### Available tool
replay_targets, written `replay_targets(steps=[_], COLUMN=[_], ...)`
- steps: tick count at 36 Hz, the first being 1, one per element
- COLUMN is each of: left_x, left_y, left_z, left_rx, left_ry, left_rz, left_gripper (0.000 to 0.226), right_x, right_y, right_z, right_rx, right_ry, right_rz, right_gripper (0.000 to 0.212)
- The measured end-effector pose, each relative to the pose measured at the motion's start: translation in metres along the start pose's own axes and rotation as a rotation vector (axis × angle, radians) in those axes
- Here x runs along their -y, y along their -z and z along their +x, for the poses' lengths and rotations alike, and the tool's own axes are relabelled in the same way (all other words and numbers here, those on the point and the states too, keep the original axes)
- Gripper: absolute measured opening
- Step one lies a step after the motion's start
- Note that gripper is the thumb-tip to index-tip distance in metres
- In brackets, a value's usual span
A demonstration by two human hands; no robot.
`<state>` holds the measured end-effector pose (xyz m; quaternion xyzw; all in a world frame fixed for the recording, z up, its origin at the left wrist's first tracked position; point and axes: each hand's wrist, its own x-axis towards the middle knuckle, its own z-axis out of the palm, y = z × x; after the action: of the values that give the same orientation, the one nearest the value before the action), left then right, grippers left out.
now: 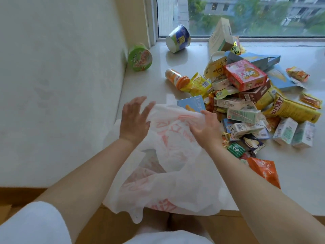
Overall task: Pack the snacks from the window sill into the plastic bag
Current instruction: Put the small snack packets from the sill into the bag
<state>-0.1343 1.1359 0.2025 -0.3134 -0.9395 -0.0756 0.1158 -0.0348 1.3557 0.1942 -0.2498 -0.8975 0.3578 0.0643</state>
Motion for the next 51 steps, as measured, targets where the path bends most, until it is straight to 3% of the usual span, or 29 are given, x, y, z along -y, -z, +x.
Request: replay_targets(steps=[3, 6, 12, 16, 19, 22, 25, 27, 29, 31, 33, 37, 45, 51], left_x=[-0.005, -0.006, 0.007, 0.025, 0.04, 0.04, 0.027, 0.012, -0.008, -0.036, -0.065, -0.12, -0.17, -0.183], left_y=[-0.018, -0.04, -0.08, -0.094, -0.1, -0.097, -0.091, -0.087, -0.084, -0.079, -0.08, -0.088, -0.132, -0.158], left_z=[-0.015, -0.025, -0.022, -0.025, -0.027, -0.023, -0.013, -0.005, 0.008, 0.024, 0.035, 0.046, 0.048, 0.051], left_rx=[0.2, 0.582, 0.864, 0.963, 0.985, 0.941, 0.692, 0.456, 0.337, 0.372, 0.447, 0.615, 0.912, 0.841], left_ry=[-0.192, -0.173, -0.116, -0.099, -0.072, -0.069, -0.077, -0.1, -0.138, -0.152, -0.165, -0.152, -0.011, 0.093], left_rz=[0.11, 0.216, 0.208, 0.289, 0.299, 0.235, 0.059, -0.098, -0.203, -0.231, -0.268, -0.379, -0.402, -0.345], left_gripper=[0.073, 0.073, 0.089, 0.093, 0.086, 0.073, 0.047, 0.041, 0.036, 0.026, 0.031, 0.041, 0.053, 0.055], right_x=[-0.014, -0.033, -0.053, -0.059, -0.057, -0.049, -0.045, -0.048, -0.055, -0.066, -0.081, -0.114, -0.138, -0.159], right_y=[-0.014, -0.023, -0.047, -0.072, -0.09, -0.096, -0.088, -0.079, -0.069, -0.057, -0.043, -0.016, -0.003, -0.013], right_z=[-0.017, -0.029, -0.043, -0.047, -0.046, -0.043, -0.041, -0.04, -0.039, -0.036, -0.033, -0.03, 0.007, 0.036], right_rx=[0.041, 0.287, 0.665, 0.712, 0.724, 0.626, 0.429, 0.293, 0.172, 0.097, 0.089, 0.231, 0.468, 0.569], right_ry=[0.227, 0.176, 0.037, -0.005, -0.041, -0.059, -0.041, -0.05, -0.1, -0.16, -0.234, -0.341, -0.109, 0.046], right_rz=[-0.251, -0.524, -0.546, -0.466, -0.366, -0.259, -0.205, -0.2, -0.196, -0.235, -0.317, -0.515, -0.626, -0.726], right_gripper=[0.07, 0.084, 0.095, 0.096, 0.087, 0.071, 0.057, 0.051, 0.046, 0.044, 0.046, 0.056, 0.089, 0.108])
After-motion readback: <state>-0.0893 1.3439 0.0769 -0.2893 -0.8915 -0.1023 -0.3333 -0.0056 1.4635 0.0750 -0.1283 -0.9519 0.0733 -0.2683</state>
